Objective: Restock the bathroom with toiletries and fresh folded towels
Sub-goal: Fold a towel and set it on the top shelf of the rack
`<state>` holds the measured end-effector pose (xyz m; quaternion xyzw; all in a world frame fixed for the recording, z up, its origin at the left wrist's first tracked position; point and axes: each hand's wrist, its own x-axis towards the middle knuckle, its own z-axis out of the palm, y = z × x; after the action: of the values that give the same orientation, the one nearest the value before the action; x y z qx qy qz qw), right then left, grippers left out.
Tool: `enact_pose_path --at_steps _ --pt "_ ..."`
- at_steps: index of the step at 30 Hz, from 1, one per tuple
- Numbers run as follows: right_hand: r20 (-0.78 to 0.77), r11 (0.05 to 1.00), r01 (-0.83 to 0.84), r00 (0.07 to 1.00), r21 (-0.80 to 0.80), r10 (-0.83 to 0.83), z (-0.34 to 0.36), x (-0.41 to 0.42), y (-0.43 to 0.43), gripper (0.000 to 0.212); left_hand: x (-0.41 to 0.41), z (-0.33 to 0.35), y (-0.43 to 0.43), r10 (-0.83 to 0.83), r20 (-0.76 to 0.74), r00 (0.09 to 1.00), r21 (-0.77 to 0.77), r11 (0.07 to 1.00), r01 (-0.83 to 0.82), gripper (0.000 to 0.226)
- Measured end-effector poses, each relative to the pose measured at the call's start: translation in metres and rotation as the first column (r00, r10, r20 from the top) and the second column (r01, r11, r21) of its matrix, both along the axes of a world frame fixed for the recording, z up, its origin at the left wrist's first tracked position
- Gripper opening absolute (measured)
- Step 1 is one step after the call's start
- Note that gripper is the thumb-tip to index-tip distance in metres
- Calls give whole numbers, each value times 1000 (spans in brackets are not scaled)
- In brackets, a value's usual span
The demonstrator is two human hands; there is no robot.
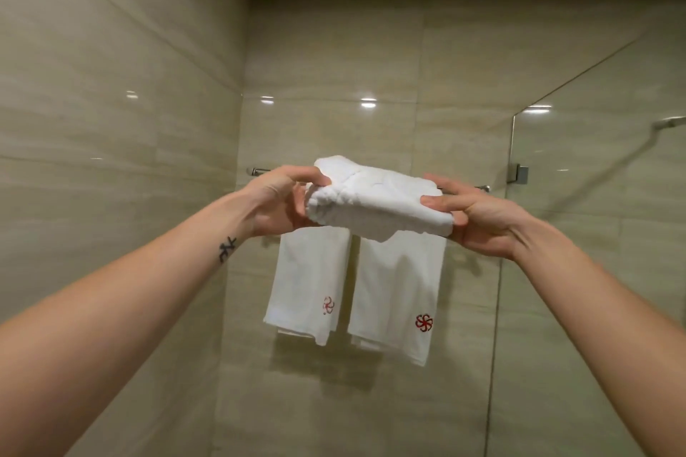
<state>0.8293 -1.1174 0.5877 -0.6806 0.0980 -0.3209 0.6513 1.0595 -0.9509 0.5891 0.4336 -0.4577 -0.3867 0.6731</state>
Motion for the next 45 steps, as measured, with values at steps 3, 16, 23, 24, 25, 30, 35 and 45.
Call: enact_pose_path --at_steps 3,16,23,24,25,30,35,45 --pt "31 1000 13 999 -20 -13 19 1 -1 69 1 20 0 -24 29 999 -15 1000 25 46" --pt "137 986 62 990 -152 -41 83 31 -7 68 29 79 -16 -51 110 993 -167 984 69 41" --pt "180 969 113 981 -221 -73 117 61 -17 64 65 111 -35 -53 170 984 -235 968 92 57" --pt "182 966 119 980 -230 -77 120 66 -20 64 71 114 -39 -54 176 983 -242 965 97 56" --pt "186 964 123 979 -234 -80 123 72 -23 64 77 117 -43 -57 180 982 -247 964 101 54" --pt "182 965 127 980 -229 -86 127 111 -44 65 117 121 -66 -41 175 984 -246 966 84 42" --pt "178 966 135 979 -220 -96 129 155 -70 71 161 118 -95 -10 137 991 -240 970 43 41" --pt "134 968 142 984 -206 -116 124 235 -123 68 237 112 -147 23 115 993 -196 981 0 19"
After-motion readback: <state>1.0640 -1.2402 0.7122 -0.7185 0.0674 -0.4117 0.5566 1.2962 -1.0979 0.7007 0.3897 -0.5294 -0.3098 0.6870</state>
